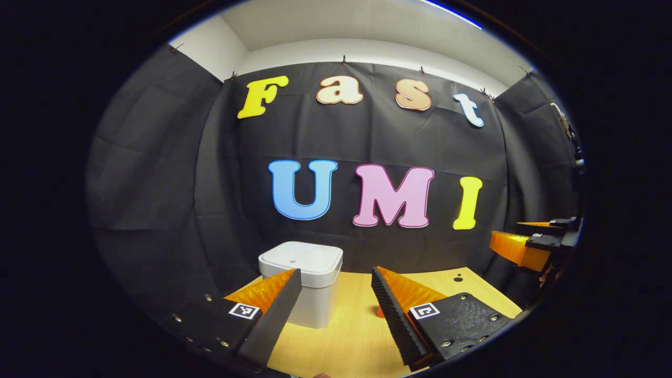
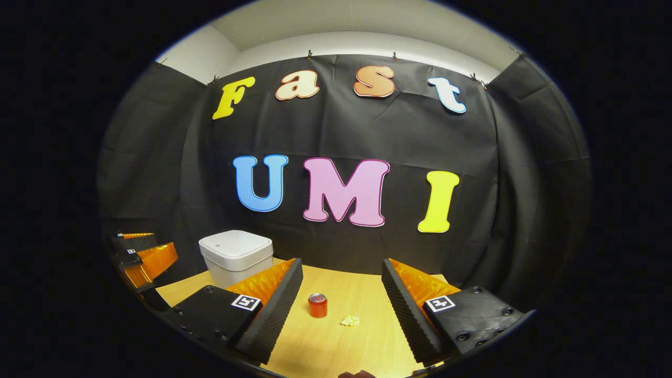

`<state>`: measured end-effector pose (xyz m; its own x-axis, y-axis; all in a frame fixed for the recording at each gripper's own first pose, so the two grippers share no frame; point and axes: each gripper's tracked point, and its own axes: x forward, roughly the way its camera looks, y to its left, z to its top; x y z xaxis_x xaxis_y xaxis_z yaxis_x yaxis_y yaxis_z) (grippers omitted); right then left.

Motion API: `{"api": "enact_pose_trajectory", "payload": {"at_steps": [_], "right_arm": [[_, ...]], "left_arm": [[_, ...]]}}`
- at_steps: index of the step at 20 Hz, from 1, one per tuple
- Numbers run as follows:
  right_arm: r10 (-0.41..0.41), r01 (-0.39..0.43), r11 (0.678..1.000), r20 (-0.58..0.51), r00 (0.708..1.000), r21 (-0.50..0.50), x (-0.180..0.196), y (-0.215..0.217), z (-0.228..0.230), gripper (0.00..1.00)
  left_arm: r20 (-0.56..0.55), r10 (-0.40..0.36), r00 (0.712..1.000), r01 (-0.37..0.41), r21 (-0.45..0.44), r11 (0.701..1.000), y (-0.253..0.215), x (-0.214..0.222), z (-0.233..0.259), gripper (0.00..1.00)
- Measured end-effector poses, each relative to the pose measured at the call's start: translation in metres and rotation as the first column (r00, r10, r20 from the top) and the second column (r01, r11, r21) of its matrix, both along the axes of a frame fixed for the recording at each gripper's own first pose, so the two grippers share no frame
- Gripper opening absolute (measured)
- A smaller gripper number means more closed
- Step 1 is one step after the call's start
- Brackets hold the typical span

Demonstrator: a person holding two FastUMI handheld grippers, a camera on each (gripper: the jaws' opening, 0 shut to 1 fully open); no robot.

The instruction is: Press the lid of the desktop garbage bin to open it, pick up the crumpled paper on the desktop and throw it into the bin, then pick up the pop can on the desktop and drop it into the bin, and finally close the garbage bin lid.

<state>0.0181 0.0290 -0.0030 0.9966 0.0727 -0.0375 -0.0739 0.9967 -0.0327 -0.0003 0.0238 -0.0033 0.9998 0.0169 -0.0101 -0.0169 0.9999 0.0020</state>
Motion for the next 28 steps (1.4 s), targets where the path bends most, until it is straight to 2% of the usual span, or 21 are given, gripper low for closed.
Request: {"api": "enact_pose_trajectory", "payload": {"at_steps": [5, 13, 22, 24, 28], "right_arm": [[-0.016, 0.016, 1.0, -0.008, 1.0, 0.013, 0.007, -0.007, -0.004, 0.98], [-0.042, 0.042, 0.999, -0.02, 0.999, 0.018, 0.014, -0.021, -0.007, 0.98], [-0.068, 0.068, 0.998, -0.013, 0.998, 0.009, 0.018, -0.029, -0.004, 0.98], [-0.081, 0.081, 0.997, -0.016, 0.997, 0.006, 0.016, -0.035, -0.005, 0.98], [-0.132, 0.132, 0.991, -0.023, 0.991, 0.007, 0.009, -0.049, -0.006, 0.98]], "left_arm": [[0.014, -0.015, 1.0, 0.015, 0.013, 1.0, -0.005, 0.004, 0.008, 0.88], [-0.011, -0.028, 1.0, 0.028, -0.041, 0.999, -0.007, 0.02, -0.007, 0.88], [-0.021, -0.016, 1.0, 0.015, -0.023, 1.0, 0.017, 0.036, -0.011, 0.88], [-0.014, -0.038, 0.999, 0.038, -0.005, 0.999, 0.023, 0.044, -0.007, 0.88], [0.015, -0.131, 0.991, 0.13, 0.046, 0.99, 0.034, 0.066, 0.006, 0.88]]}}
